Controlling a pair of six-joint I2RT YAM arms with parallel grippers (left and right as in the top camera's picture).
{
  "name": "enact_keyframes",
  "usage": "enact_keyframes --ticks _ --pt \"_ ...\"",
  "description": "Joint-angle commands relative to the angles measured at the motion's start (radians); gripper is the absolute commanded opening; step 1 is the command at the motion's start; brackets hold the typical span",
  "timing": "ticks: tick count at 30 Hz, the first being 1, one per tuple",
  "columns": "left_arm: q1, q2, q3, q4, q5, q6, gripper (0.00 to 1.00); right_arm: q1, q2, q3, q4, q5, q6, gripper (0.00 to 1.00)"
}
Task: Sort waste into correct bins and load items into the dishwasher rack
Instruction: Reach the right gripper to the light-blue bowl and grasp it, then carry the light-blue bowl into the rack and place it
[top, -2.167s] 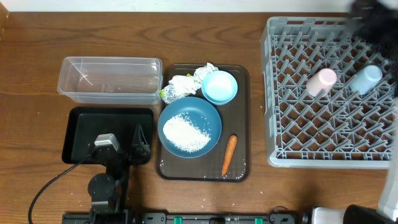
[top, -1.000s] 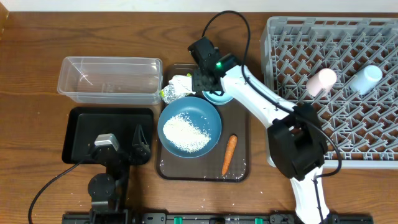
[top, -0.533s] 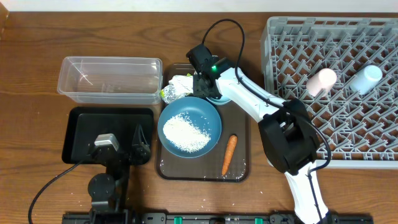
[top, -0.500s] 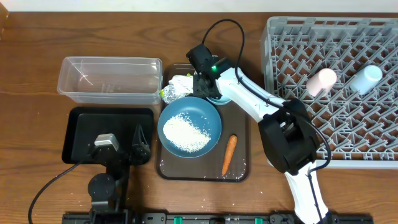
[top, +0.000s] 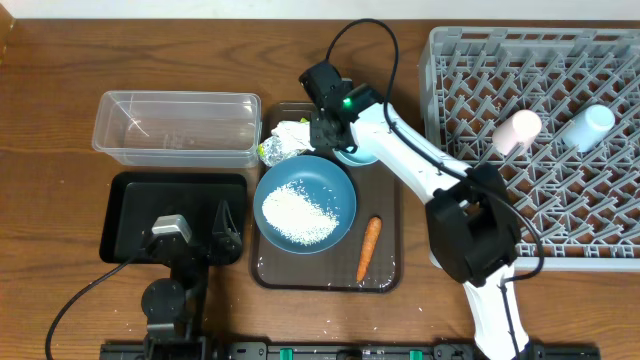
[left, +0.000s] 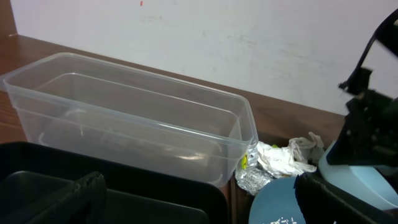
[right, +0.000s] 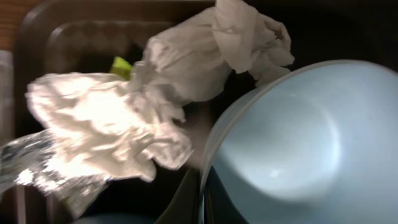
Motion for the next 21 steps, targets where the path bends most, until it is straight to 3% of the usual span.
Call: enact_keyframes --ticks 1,9,12,21 --pt "-0.004 0.0 -0.02 -0.028 0.01 0.01 0.99 -0.013 -0.084 0.023 -0.013 0.001 0.002 0.01" --pt "-0.004 0.0 -0.02 -0.028 0.011 0.01 0.99 -0.151 -0.329 0.023 -0.143 -0.043 0.002 0.01" --pt "-0.004 0.0 -0.02 -0.028 0.011 0.01 0.99 -0.272 -0.421 0.022 -0.244 -0.183 -0.02 0.01" --pt "-0.004 0.0 -0.02 -0.028 0.01 0.01 0.98 -0.757 -0.508 0.018 -0.497 -0.672 -0.331 0.01"
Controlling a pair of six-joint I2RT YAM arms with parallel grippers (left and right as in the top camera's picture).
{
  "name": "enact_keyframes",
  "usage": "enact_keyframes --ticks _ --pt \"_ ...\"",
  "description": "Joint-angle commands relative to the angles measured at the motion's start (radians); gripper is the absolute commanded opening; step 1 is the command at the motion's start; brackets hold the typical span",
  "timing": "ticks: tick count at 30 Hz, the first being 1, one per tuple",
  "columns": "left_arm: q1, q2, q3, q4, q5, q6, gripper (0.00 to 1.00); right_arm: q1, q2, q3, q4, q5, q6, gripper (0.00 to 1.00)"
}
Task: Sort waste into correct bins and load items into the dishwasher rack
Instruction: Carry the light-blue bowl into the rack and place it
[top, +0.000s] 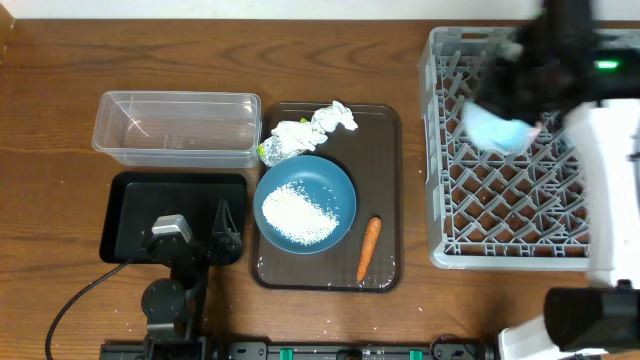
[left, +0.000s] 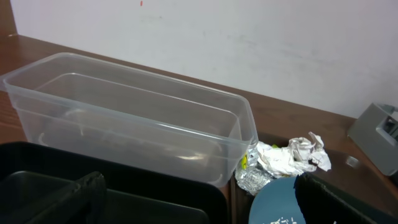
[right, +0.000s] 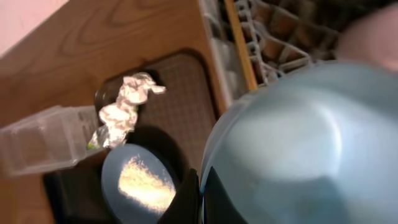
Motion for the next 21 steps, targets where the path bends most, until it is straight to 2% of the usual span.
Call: enact_keyframes --ticks 1,6,11,16,21 --pt "-0.004 0.0 -0.02 -0.028 0.011 0.01 0.99 -0.16 0.003 -0.01 -0.052 -0.31 -0.205 0.01" --pt "-0.004 0.0 -0.02 -0.028 0.011 0.01 0.99 -0.387 0.003 -0.085 -0.09 -0.673 -0.443 0.01" --pt "-0.004 0.0 -0.02 -0.028 0.01 0.01 0.99 -0.497 0.005 -0.216 -0.076 -0.846 -0.542 0.01" --pt "-0.004 0.0 -0.02 -0.028 0.011 0.01 0.99 -0.513 0.007 -0.38 0.088 -0.895 -0.54 0.01" --pt "-0.004 0.0 -0.02 -0.028 0.011 0.01 0.99 -0.544 0.007 -0.476 0.275 -0.905 -0.412 0.01"
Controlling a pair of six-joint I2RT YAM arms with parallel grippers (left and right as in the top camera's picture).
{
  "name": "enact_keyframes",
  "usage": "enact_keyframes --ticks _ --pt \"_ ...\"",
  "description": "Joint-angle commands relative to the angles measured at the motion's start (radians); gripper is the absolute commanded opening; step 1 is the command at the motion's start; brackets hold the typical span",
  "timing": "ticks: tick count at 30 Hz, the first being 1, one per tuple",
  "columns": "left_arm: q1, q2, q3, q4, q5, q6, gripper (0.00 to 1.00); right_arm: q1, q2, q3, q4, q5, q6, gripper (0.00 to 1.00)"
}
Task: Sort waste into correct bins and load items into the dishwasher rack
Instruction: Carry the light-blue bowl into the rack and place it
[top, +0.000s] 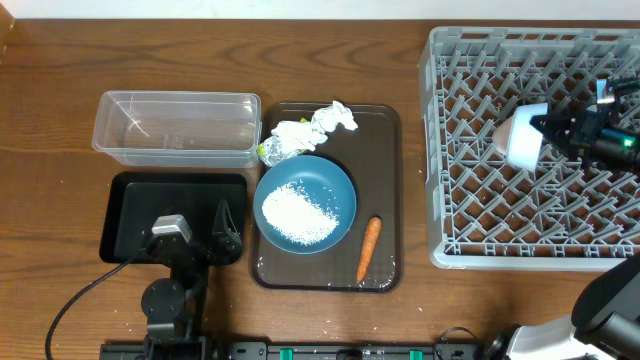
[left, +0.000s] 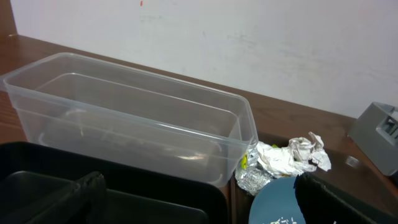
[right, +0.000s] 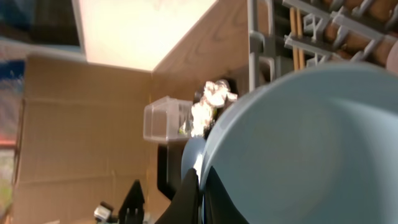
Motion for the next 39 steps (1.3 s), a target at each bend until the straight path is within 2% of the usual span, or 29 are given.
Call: enact_keyframes --ticks 1,8,19,31,39 --pt "-0.004 0.0 -0.02 -0.029 0.011 0.01 0.99 -0.037 0.002 -0.032 0.047 -0.071 0.063 0.01" --pt "-0.004 0.0 -0.02 -0.029 0.011 0.01 0.99 -0.085 0.002 -0.1 0.068 0.008 0.061 0.01" --pt "-0.004 0.0 -0.02 -0.028 0.01 0.01 0.99 -0.163 0.003 -0.184 0.103 0.014 0.062 0.01" --pt "-0.004 0.0 -0.02 -0.029 0.011 0.01 0.99 -0.226 0.003 -0.186 0.109 0.023 0.084 0.01" --pt "-0.004 0.0 -0.02 -0.029 0.01 0.01 0.99 -0.248 0.0 -0.185 0.084 0.202 0.191 0.03"
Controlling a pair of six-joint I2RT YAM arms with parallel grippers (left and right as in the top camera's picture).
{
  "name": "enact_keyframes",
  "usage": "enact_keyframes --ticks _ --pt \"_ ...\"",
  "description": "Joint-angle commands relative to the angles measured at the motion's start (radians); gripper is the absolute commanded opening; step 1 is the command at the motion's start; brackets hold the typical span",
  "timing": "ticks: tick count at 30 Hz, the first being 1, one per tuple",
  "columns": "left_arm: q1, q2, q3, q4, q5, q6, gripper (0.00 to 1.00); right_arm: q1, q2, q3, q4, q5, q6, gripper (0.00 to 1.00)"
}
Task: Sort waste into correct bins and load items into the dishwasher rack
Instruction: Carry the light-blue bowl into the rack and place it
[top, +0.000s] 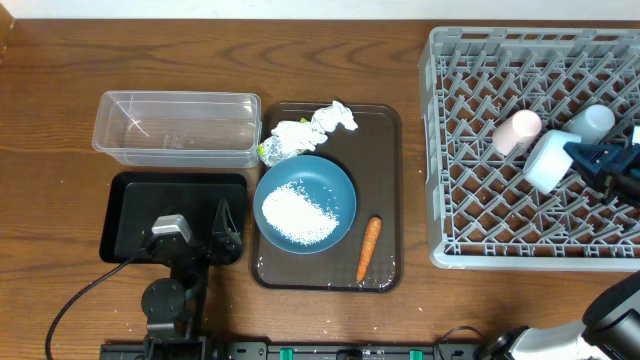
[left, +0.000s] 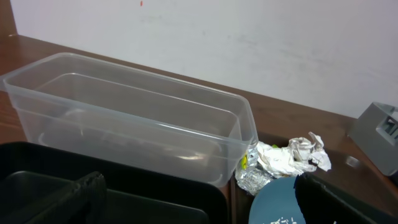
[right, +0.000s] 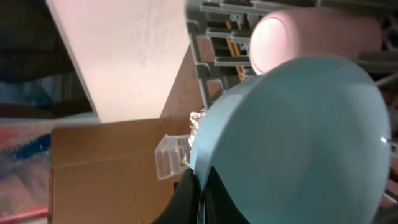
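Note:
My right gripper (top: 580, 156) is shut on the rim of a light blue bowl (top: 545, 162), holding it on edge over the right part of the grey dishwasher rack (top: 470, 215). In the right wrist view the bowl (right: 298, 137) fills the frame, next to a pink cup (right: 311, 34). The pink cup (top: 516, 129) and a pale blue cup (top: 590, 122) lie in the rack. On the brown tray (top: 384, 190) sit a blue plate with rice (top: 304, 204), a carrot (top: 368, 248), crumpled paper (top: 318, 123) and foil (top: 268, 150). My left gripper (top: 195, 238) rests open over the black bin (top: 130, 195).
A clear plastic container (top: 177, 128) stands behind the black bin, left of the tray. The left wrist view shows the container (left: 124, 124), the paper and foil (left: 280, 163) and a corner of the rack (left: 376, 134).
My right gripper has carried the light blue bowl a little to the right and toward the front of the rack, uncovering the pink cup. The left arm has not moved.
My right gripper was shut on the light blue bowl on the tray beside the crumpled paper. Then it held the bowl over the rack's back left part, then near the pink cup, and now beside both cups further right. The left gripper stayed over the black bin.

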Motion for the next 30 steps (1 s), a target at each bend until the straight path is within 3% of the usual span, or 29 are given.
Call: enact_keyframes --ticks 1,6,9,14,17,24,30 --pt "-0.004 0.0 -0.02 -0.028 0.011 0.01 0.99 -0.021 0.001 -0.012 -0.02 0.2 0.065 0.04" --pt "-0.004 0.0 -0.02 -0.028 0.011 0.01 0.99 -0.021 -0.04 0.015 -0.035 0.352 0.204 0.05" --pt "-0.004 0.0 -0.02 -0.028 0.011 0.01 0.99 -0.021 -0.085 0.047 -0.064 0.473 0.223 0.14" --pt "-0.004 0.0 -0.02 -0.028 0.011 0.01 0.99 -0.015 -0.158 0.131 -0.142 0.633 0.269 0.61" --pt "-0.004 0.0 -0.02 -0.028 0.011 0.01 0.99 -0.01 -0.204 0.193 -0.194 0.644 0.282 0.77" --pt "-0.004 0.0 -0.02 -0.028 0.011 0.01 0.99 0.114 -0.316 0.316 -0.272 0.644 0.269 0.77" --pt "-0.004 0.0 -0.02 -0.028 0.011 0.01 0.99 0.421 -0.4 0.328 -0.254 0.763 0.271 0.76"
